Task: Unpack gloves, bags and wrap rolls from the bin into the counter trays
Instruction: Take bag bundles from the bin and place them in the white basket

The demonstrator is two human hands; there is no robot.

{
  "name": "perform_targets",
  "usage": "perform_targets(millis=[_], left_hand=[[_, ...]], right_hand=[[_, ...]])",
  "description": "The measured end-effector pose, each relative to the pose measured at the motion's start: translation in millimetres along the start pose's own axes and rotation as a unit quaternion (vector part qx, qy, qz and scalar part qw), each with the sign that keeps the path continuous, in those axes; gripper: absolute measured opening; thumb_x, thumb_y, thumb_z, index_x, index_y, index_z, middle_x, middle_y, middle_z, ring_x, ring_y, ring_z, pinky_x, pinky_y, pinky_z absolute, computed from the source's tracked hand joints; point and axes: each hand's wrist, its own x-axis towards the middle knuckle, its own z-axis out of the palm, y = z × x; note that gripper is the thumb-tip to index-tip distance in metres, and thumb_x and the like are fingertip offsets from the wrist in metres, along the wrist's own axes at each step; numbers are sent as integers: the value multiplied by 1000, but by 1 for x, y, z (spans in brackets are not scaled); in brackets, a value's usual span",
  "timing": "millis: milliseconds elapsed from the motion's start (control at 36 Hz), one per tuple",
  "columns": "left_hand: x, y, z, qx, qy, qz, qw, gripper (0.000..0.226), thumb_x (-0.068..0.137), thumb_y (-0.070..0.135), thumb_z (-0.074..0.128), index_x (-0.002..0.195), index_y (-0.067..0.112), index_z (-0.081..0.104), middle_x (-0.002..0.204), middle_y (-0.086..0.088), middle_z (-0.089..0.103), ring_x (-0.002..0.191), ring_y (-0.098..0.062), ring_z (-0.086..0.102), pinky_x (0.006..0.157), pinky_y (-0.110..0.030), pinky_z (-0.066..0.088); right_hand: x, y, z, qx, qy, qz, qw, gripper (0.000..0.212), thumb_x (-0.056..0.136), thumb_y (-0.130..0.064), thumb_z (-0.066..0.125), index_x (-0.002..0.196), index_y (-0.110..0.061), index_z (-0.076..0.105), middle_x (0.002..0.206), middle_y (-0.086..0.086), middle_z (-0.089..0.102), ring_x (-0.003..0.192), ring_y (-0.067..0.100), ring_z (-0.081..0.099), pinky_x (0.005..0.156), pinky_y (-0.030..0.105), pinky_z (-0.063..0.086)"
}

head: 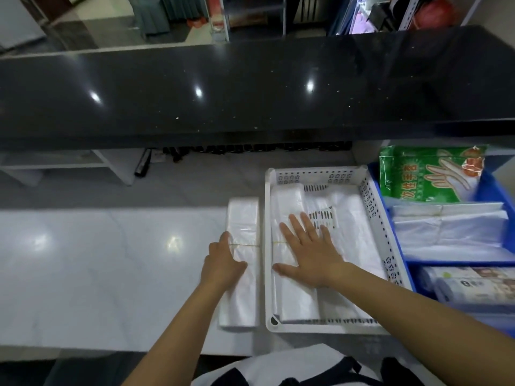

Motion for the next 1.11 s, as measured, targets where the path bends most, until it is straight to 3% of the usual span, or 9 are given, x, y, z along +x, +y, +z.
perform_targets(millis=[167, 361, 500, 556, 639, 750, 833, 917, 1111], left_hand=[[7, 10, -6, -58, -19, -3, 998, 68, 65, 16, 62, 131, 23, 45, 98, -1, 66, 82, -23, 67, 70, -41, 62], [-3, 3, -32, -225, -127, -73, 963, 72, 77, 0, 66, 137, 34, 46, 106, -10, 72, 88, -27, 71, 65, -37, 59], [-9, -15, -58, -272, -205, -76, 937, 69, 81, -2, 69, 135, 36, 51, 106, -6, 76, 85, -24, 72, 68, -38, 58], [-10, -21, -70, -292, -212, -58, 931, 69, 80, 0, 70, 134, 39, 51, 111, -6, 75, 88, -23, 73, 70, -38, 57], [-16, -25, -88, -338, -190, -25, 921, 72, 78, 4, 75, 133, 44, 51, 117, -7, 73, 96, -26, 73, 72, -38, 58], [-27, -8, -98, -387, -153, 44, 908, 70, 80, 4, 75, 126, 52, 55, 118, -6, 73, 103, -30, 72, 76, -41, 59], [-34, 20, -93, -422, -143, 85, 891, 73, 80, 3, 75, 129, 52, 53, 119, -5, 72, 105, -30, 71, 75, -42, 60], [-43, 51, -76, -439, -147, 118, 878, 74, 78, 8, 77, 131, 52, 51, 119, -4, 72, 106, -29, 71, 77, -43, 60], [-52, 93, -32, -438, -179, 127, 872, 70, 84, 5, 72, 134, 49, 49, 113, 1, 73, 102, -23, 72, 75, -36, 60]], right_hand=[[0, 0, 2, 16, 7, -3, 1000, 103, 75, -91, 9, 152, -30, -25, 156, -1, -39, 138, 24, -46, 117, 62, -11], [-1, 6, -26, 80, -29, -3, 996, 111, 67, -94, 34, 156, -38, -5, 164, -9, -20, 148, 16, -27, 117, 61, -11], [-12, 10, -67, 227, -7, 8, 974, 106, 66, -93, 43, 155, -44, 14, 166, -13, 2, 152, 12, -5, 121, 54, -2], [-20, 14, -79, 337, 23, 28, 941, 100, 67, -89, 52, 152, -44, 26, 164, -13, 17, 151, 15, 14, 120, 50, 15], [-33, 19, -88, 501, 59, 55, 861, 87, 67, -78, 66, 144, -46, 41, 154, -12, 37, 138, 13, 38, 102, 35, 38], [-42, 17, -96, 600, 83, 36, 795, 70, 72, -60, 77, 135, -50, 50, 141, -10, 52, 126, 10, 52, 85, 27, 48], [-43, 10, -104, 649, 55, 1, 759, 77, 64, -53, 84, 132, -59, 48, 135, -11, 55, 119, 11, 61, 94, 39, 55], [-42, 5, -108, 691, 24, -37, 721, 87, 64, -39, 90, 134, -63, 43, 134, -6, 56, 112, 15, 67, 83, 40, 60], [-50, 20, -88, 745, 73, 14, 663, 73, 79, -5, 78, 130, -51, 55, 123, 9, 66, 102, 29, 71, 67, 43, 58]])
